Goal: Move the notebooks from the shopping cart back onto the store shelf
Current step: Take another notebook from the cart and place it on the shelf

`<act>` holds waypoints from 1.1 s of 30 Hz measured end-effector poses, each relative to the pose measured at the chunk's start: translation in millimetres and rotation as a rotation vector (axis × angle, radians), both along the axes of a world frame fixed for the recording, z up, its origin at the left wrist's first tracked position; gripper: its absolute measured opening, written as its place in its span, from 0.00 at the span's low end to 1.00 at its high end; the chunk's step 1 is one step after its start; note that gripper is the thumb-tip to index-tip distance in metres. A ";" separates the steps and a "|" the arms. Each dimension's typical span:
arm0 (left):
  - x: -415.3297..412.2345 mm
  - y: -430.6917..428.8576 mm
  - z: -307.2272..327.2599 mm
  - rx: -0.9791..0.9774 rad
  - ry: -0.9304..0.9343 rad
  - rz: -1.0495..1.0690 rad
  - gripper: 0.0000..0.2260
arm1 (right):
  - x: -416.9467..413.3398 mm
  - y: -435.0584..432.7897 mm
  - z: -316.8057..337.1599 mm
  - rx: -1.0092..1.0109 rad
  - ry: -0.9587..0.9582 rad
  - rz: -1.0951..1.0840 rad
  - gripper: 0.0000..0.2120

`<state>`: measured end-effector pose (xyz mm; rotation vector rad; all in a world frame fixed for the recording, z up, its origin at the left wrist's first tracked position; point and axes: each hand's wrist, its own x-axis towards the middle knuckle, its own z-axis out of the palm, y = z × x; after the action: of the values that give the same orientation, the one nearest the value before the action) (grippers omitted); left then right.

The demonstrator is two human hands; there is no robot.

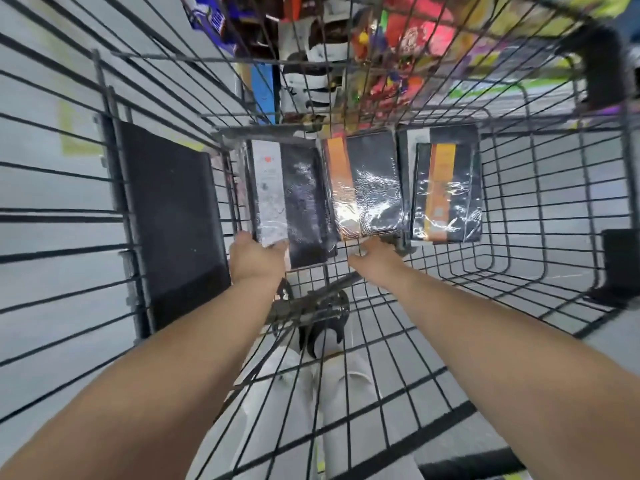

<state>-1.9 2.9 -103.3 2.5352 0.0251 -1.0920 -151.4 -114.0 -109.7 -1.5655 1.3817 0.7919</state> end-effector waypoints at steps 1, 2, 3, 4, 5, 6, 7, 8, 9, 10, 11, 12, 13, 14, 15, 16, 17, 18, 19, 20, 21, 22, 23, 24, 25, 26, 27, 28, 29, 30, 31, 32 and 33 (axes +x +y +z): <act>2.5 0.5 10.2 -0.056 -0.011 -0.003 0.24 | 2.9 2.8 0.7 0.016 0.003 -0.003 0.27; 5.6 0.6 21.9 -0.092 -0.036 -0.029 0.21 | 6.2 6.2 -1.0 0.027 0.021 -0.004 0.27; 9.1 0.5 32.3 -0.119 -0.070 -0.060 0.18 | 10.2 10.2 -0.8 0.039 0.046 0.012 0.26; 13.1 -0.4 40.6 -0.159 -0.112 -0.090 0.15 | 15.9 14.0 -0.4 0.055 0.076 0.028 0.26; 17.5 -2.1 49.3 -0.209 -0.171 -0.112 0.13 | 21.6 18.2 -0.2 0.067 0.086 0.026 0.26; 22.6 -3.8 56.3 -0.253 -0.230 -0.126 0.11 | 28.4 22.6 -0.3 0.089 0.089 -0.009 0.25; 27.5 -5.5 62.1 -0.290 -0.289 -0.136 0.10 | 34.1 26.2 -3.3 0.105 0.077 -0.066 0.23; 32.3 -6.7 64.7 -0.316 -0.329 -0.145 0.08 | 39.1 28.8 -8.5 0.110 0.067 -0.139 0.21; 36.2 -7.8 65.6 -0.340 -0.356 -0.161 0.08 | 45.0 30.8 -14.7 0.095 0.062 -0.224 0.19; 38.3 -8.3 66.8 -0.359 -0.372 -0.175 0.08 | 50.7 33.5 -19.7 0.086 0.063 -0.294 0.17; 39.4 -7.3 66.7 -0.376 -0.383 -0.181 0.08 | 53.5 36.0 -30.7 0.081 0.055 -0.349 0.18; 40.0 -6.2 66.2 -0.388 -0.391 -0.184 0.09 | 51.6 39.0 -51.2 0.076 0.053 -0.395 0.23; 40.2 -4.6 65.1 -0.394 -0.400 -0.188 0.09 | 50.6 42.8 -69.2 0.058 0.062 -0.427 0.28; 40.3 -3.1 64.2 -0.388 -0.416 -0.199 0.09 | 50.5 47.1 -79.3 0.037 0.065 -0.457 0.31; 40.4 -2.1 63.9 -0.380 -0.437 -0.208 0.09 | 49.9 51.2 -83.9 0.023 0.071 -0.504 0.32; 40.6 -1.6 63.7 -0.371 -0.459 -0.221 0.08 | 55.5 55.8 -63.1 0.042 0.061 -0.558 0.32; 40.9 -1.5 64.2 -0.366 -0.478 -0.236 0.08 | 62.6 60.4 -48.1 0.063 0.032 -0.625 0.30; 41.0 -1.5 65.7 -0.362 -0.491 -0.251 0.08 | 65.8 63.2 -43.6 0.096 -0.010 -0.681 0.28; 41.1 -1.0 67.1 -0.359 -0.497 -0.264 0.08 | 65.7 64.7 -46.1 0.118 -0.036 -0.698 0.26; 41.8 -0.2 68.3 -0.358 -0.496 -0.273 0.08 | 65.6 65.9 -45.7 0.133 -0.040 -0.698 0.26; 42.5 0.7 70.0 -0.354 -0.490 -0.278 0.09 | 66.9 65.4 -46.3 0.134 -0.026 -0.698 0.28; 43.8 1.5 72.5 -0.350 -0.482 -0.281 0.09 | 70.7 64.2 -41.4 0.120 -0.001 -0.710 0.31; 44.7 2.3 76.0 -0.343 -0.472 -0.285 0.10 | 73.9 62.2 -34.4 0.081 0.032 -0.652 0.32; 45.1 3.0 80.1 -0.335 -0.466 -0.295 0.10 | 75.2 60.5 -28.4 0.052 0.043 -0.553 0.31; 45.0 3.3 85.6 -0.326 -0.466 -0.309 0.11 | 75.0 59.2 -23.0 0.032 0.023 -0.461 0.30; 44.5 4.1 92.2 -0.315 -0.469 -0.315 0.11 | 74.7 57.9 -15.7 0.029 -0.007 -0.398 0.28; 44.2 5.2 99.4 -0.302 -0.469 -0.309 0.11 | 73.3 56.5 -8.0 0.037 -0.045 -0.367 0.27; 44.6 5.5 107.6 -0.296 -0.474 -0.292 0.11 | 72.3 53.2 3.6 0.027 -0.093 -0.359 0.26; 44.9 5.9 113.2 -0.293 -0.474 -0.269 0.12 | 73.7 49.5 13.6 0.005 -0.118 -0.347 0.26; 43.8 6.9 123.3 -0.306 -0.471 -0.243 0.12 | 73.5 44.6 27.3 -0.021 -0.153 -0.330 0.25; 41.6 7.9 137.8 -0.331 -0.459 -0.214 0.13 | 71.9 38.6 44.6 -0.033 -0.178 -0.321 0.26; 39.3 8.3 149.5 -0.351 -0.439 -0.176 0.14 | 69.5 32.7 60.8 -0.041 -0.208 -0.310 0.26; 36.3 9.5 160.6 -0.367 -0.420 -0.133 0.14 | 64.7 27.7 79.7 -0.054 -0.215 -0.306 0.27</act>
<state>34.4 12.4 57.3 2.3949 -0.4202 -0.5253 -86.7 -86.3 -30.0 -1.3892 1.4457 0.3935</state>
